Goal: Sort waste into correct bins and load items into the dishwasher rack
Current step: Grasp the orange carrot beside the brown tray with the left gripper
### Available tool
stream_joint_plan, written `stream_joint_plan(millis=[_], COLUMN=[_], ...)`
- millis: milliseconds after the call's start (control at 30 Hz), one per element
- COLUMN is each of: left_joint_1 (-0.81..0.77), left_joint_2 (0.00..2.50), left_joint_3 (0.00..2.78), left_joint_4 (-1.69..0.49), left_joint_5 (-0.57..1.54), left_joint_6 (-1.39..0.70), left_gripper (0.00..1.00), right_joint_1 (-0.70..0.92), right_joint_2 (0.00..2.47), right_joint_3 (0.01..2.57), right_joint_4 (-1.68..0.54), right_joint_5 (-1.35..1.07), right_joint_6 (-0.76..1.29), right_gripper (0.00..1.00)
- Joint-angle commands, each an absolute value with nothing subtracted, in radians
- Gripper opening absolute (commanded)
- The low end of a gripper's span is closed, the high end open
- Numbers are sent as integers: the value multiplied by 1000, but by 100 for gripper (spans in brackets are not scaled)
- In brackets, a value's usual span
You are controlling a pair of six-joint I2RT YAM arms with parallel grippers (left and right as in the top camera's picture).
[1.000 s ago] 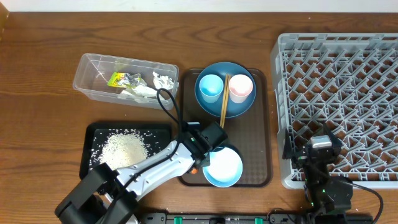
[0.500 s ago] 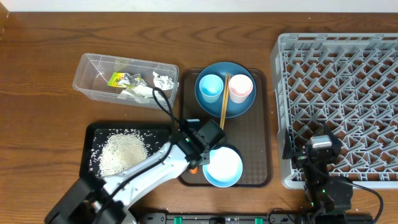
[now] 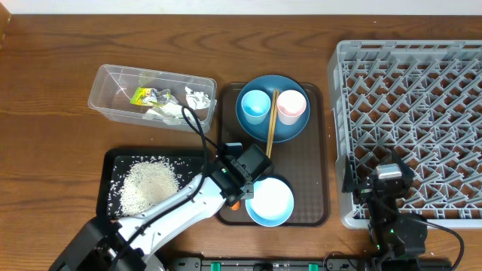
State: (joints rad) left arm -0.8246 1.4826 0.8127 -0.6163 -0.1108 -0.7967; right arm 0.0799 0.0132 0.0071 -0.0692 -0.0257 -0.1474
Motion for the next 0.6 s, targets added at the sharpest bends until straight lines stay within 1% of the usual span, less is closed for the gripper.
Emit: stream_joint_plan(millis=[0, 467, 500, 567], left_joint_1=[-818, -818, -818, -818], left_joint_2=[1504, 1532, 1532, 1532], left_joint_3=[802, 733, 733, 733], left_joint_4=[-615, -524, -523, -519], left_joint_5=[-116, -123, -123, -123], left_joint_6=[-823, -878, -878, -878], left_gripper=[42, 43, 41, 31], right_joint_1=[66, 66, 66, 66], right_joint_2=[11, 11, 11, 11], right_joint_3=[6, 6, 6, 6], right_joint_4=[-72, -72, -72, -72], right_joint_5=[-27, -27, -27, -27], right_joint_6=[-155, -155, -154, -155], right_gripper=[99, 99, 99, 99])
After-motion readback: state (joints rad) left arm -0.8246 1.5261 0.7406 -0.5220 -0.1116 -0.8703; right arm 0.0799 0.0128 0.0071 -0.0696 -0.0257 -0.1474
